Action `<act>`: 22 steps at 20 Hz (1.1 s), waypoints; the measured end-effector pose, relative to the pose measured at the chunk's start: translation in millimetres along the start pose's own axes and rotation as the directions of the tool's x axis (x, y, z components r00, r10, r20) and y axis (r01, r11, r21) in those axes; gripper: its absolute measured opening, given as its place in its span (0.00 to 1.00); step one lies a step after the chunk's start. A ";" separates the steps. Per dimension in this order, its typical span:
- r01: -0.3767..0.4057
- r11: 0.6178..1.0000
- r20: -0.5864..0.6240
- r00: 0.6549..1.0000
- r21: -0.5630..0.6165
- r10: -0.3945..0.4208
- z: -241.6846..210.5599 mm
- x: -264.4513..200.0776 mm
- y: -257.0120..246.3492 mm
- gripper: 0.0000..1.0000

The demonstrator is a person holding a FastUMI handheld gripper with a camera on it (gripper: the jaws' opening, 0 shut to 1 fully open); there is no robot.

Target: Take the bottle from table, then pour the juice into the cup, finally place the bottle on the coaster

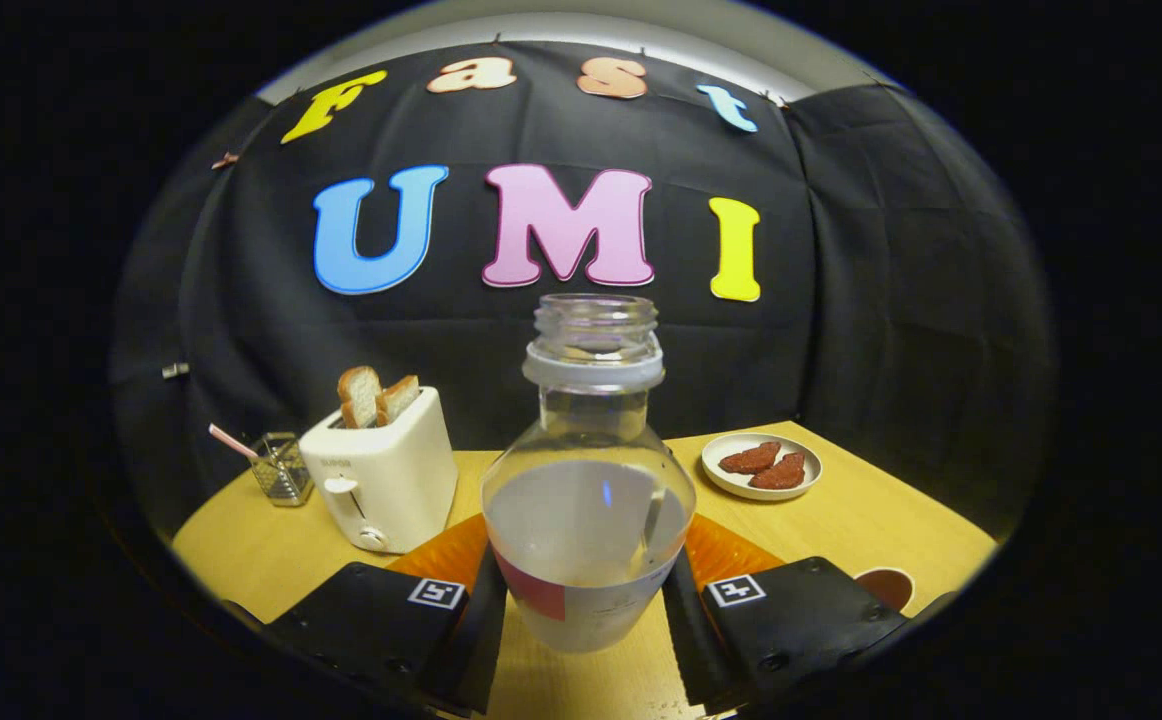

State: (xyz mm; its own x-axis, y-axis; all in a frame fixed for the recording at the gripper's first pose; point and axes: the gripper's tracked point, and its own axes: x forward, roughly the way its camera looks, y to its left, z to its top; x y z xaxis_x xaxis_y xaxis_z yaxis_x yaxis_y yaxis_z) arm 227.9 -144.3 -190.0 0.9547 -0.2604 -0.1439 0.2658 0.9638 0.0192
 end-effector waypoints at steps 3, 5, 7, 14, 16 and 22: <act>0.021 0.997 0.008 1.000 -0.075 -0.021 -9.7 25.0 5.1 0.73; 0.021 0.996 -0.006 1.000 -0.083 -0.022 -19.0 39.4 10.5 0.73; 0.037 0.996 -0.015 0.999 -0.078 -0.038 -27.7 51.5 9.2 0.74; 0.087 0.995 -0.066 0.994 -0.052 -0.091 -52.4 75.6 5.0 0.75; 0.093 0.995 -0.089 0.991 -0.024 -0.095 -59.1 77.4 6.2 0.75; 0.107 0.994 -0.112 0.988 -0.010 -0.107 -62.7 74.0 3.2 0.79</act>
State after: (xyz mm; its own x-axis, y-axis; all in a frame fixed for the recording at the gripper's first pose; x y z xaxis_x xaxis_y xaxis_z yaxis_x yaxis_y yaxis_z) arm 291.0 -157.0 -262.6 0.8999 -0.3541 -0.2546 0.3645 0.9312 -0.0065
